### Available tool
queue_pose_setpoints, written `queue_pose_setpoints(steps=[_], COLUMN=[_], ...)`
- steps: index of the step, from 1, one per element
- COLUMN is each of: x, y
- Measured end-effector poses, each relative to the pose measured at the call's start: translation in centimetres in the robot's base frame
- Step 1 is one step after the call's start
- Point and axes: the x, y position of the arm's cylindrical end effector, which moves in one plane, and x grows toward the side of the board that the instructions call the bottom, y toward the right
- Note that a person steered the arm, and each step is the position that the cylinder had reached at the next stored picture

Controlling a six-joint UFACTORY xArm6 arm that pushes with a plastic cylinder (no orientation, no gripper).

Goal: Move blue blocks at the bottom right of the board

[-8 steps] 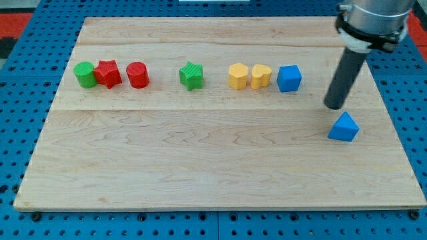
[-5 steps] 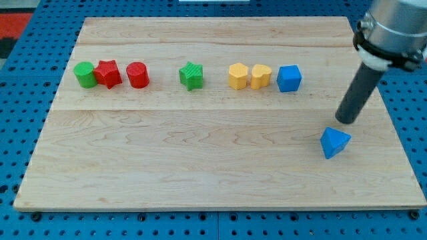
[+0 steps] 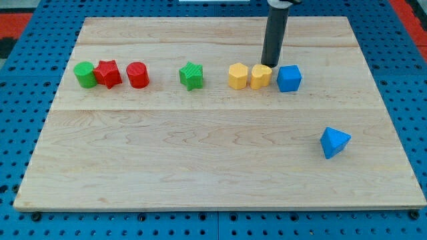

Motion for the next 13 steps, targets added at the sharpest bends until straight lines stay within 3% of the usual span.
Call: queue_pose_setpoints(steps=[2, 5, 7, 8, 10, 11, 13], x=[0.4, 8.0, 0.4, 3.4, 7.9, 10.8, 12.5], y=[1.6, 9.1, 7.1, 6.2, 16.5, 18.2, 11.5])
